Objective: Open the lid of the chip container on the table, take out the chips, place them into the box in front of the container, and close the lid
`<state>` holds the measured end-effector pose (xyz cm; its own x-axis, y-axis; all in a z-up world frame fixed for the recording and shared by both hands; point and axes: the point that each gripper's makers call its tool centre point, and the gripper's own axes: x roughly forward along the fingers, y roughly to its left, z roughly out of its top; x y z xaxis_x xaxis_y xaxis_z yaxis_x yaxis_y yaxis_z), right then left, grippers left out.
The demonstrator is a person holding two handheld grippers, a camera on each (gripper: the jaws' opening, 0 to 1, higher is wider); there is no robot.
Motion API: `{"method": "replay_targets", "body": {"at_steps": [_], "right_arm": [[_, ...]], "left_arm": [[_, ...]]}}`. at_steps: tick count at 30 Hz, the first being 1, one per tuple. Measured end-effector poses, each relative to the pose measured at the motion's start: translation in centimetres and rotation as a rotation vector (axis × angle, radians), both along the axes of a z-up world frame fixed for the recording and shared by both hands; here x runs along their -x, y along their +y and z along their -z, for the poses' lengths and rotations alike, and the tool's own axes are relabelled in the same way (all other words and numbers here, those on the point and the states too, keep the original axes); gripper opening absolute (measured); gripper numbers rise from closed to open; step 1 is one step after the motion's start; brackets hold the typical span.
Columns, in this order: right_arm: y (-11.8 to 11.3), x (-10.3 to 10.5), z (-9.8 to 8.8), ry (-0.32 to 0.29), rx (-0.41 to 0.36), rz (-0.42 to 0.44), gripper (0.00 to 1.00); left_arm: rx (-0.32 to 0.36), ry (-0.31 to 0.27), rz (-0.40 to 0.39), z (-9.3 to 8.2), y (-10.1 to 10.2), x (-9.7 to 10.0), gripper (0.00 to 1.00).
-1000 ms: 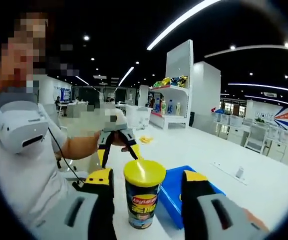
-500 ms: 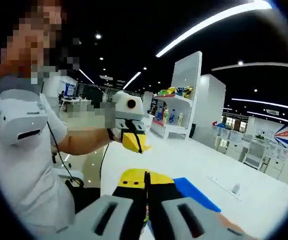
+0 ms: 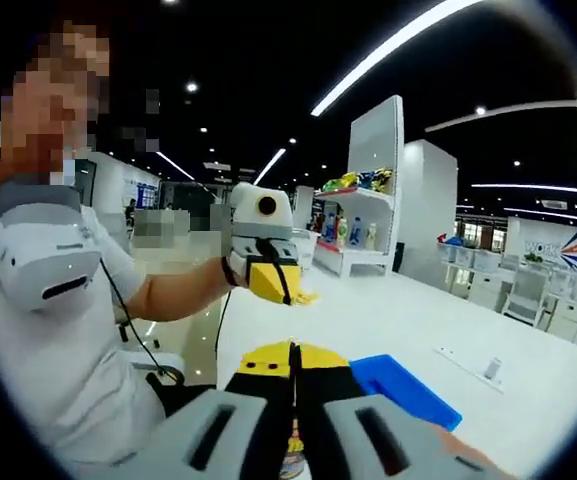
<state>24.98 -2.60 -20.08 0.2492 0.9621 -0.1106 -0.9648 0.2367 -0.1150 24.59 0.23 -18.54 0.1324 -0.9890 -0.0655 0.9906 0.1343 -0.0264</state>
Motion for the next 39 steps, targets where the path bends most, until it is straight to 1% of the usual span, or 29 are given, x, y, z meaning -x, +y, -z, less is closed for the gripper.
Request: {"method": "replay_targets", "body": {"at_steps": [1,3,5,7,10,12,13,15,16,20,22,24,25,26,27,28,32,39], "right_arm": [[0.0,0.0,0.0,0.004,0.001,-0.001,0.01],[0.0,-0.1,0.0,0.005,0.001,0.002,0.01],[0.1,-0.2,0.1,0.011,0.004,0.004,0.01],[0.2,0.0,0.5,0.028,0.011,-0.004,0.01],[0.3,0.1,1.0,0.033,0.017,-0.008,0.01],[0.3,0.0,1.2,0.039,0.018,-0.009,0.01],[0.4,0.0,1.4,0.036,0.022,-0.009,0.01],[0.4,-0.2,1.6,0.041,0.031,-0.006,0.01],[0.4,-0.2,1.7,0.045,0.031,-0.007,0.01],[0.7,-0.2,1.9,0.052,0.021,-0.01,0.01],[0.7,-0.2,2.2,0.055,0.025,-0.006,0.01],[0.8,-0.3,2.7,0.051,0.041,-0.007,0.01],[0.7,-0.4,3.6,0.046,0.078,-0.003,0.01],[0.9,-0.3,3.3,0.066,0.039,-0.002,0.01],[0.7,0.1,3.3,0.11,0.026,-0.014,0.01],[0.4,-0.2,3.2,0.1,0.03,-0.01,0.01],[0.5,-0.1,3.2,0.092,0.032,-0.01,0.01],[0.5,-0.1,3.2,0.093,0.043,-0.009,0.01]], "left_arm": [[-0.01,0.006,-0.005,0.1,0.0,-0.1,0.02],[-0.004,0.049,0.018,0.1,-0.2,0.3,0.02],[-0.007,0.048,0.019,0.4,-0.4,0.2,0.02],[-0.032,0.043,0.002,1.0,-0.5,0.0,0.02],[-0.035,0.065,-0.014,1.5,-0.6,-0.2,0.02],[-0.035,0.068,-0.017,1.7,-0.7,-0.3,0.02],[-0.051,0.077,-0.022,2.1,-0.7,-0.5,0.02],[-0.053,0.083,-0.015,2.3,-0.8,-0.4,0.02],[-0.055,0.082,-0.014,2.3,-0.9,-0.3,0.02],[-0.079,0.033,-0.025,2.9,-1.1,-0.5,0.02],[-0.076,0.059,-0.002,3.1,-1.2,-0.2,0.02],[-0.078,0.061,0.004,3.4,-1.3,-0.2,0.02],[-0.096,0.07,-0.009,4.0,-1.3,-0.4,0.02],[-0.115,0.069,-0.018,4.5,-1.3,-0.6,0.02],[-0.087,0.083,-0.017,3.9,-1.2,-0.4,0.02],[-0.083,0.082,-0.013,3.7,-1.2,-0.4,0.02],[-0.08,0.077,-0.015,3.5,-1.0,-0.3,0.02],[-0.089,0.065,-0.015,3.4,-1.0,-0.4,0.02]]}}
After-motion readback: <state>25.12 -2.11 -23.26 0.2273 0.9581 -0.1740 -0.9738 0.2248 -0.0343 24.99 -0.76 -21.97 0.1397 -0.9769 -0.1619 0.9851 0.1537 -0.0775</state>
